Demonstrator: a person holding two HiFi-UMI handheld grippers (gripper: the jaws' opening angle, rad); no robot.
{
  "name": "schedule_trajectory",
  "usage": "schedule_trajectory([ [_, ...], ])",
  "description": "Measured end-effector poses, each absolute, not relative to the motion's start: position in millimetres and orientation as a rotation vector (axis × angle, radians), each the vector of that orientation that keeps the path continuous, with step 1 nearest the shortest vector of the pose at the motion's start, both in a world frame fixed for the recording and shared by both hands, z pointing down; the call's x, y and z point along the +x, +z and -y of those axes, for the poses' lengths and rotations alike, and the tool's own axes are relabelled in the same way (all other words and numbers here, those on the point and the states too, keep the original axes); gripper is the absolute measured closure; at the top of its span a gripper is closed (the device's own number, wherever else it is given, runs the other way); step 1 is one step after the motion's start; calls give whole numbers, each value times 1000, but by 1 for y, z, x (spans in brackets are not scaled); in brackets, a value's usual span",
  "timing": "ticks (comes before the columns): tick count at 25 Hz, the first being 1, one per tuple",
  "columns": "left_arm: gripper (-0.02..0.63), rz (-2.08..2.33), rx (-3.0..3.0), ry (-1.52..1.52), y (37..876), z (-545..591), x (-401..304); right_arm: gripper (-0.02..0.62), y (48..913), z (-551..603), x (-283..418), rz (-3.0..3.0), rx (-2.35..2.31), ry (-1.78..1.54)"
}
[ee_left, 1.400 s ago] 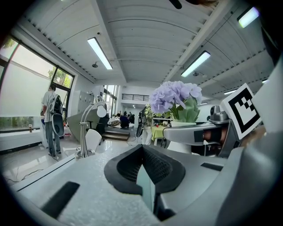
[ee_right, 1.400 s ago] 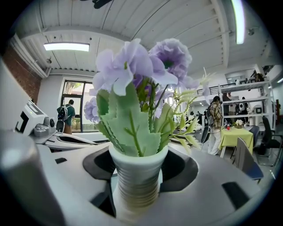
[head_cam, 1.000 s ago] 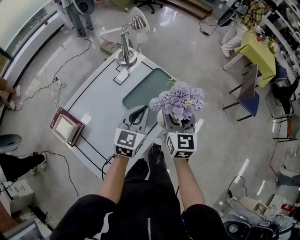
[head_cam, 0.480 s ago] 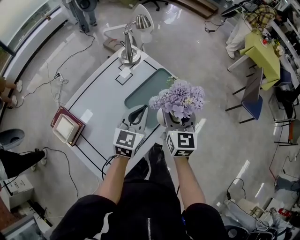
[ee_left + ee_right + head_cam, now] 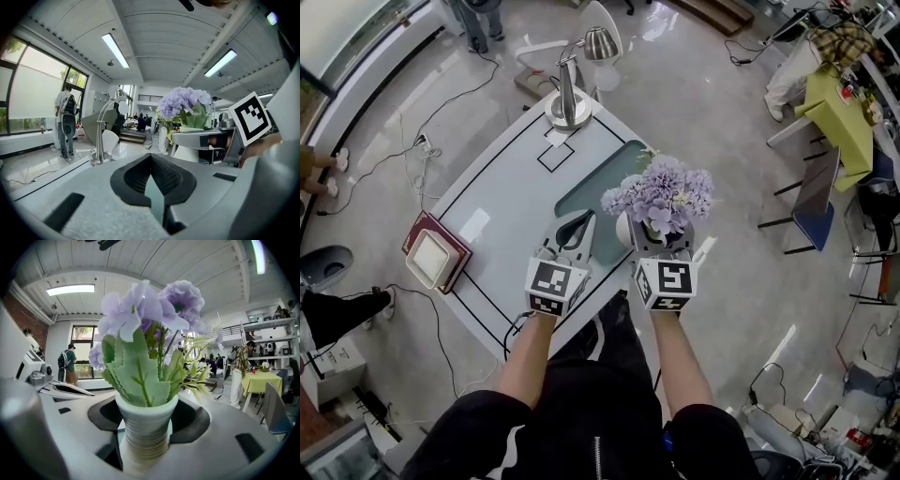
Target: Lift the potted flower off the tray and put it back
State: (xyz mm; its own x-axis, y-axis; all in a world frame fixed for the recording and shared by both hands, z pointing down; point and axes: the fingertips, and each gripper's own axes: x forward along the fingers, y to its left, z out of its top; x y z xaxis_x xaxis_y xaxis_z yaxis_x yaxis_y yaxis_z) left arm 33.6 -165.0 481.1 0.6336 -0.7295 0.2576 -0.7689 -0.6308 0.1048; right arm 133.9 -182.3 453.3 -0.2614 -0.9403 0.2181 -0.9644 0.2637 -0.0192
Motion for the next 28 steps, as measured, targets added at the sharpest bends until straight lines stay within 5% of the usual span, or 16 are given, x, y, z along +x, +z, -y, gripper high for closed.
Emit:
schedule_trajectory([
  [28,601,1341,2521,412,526,213,4,330,516,289,133,2478,1662,120],
])
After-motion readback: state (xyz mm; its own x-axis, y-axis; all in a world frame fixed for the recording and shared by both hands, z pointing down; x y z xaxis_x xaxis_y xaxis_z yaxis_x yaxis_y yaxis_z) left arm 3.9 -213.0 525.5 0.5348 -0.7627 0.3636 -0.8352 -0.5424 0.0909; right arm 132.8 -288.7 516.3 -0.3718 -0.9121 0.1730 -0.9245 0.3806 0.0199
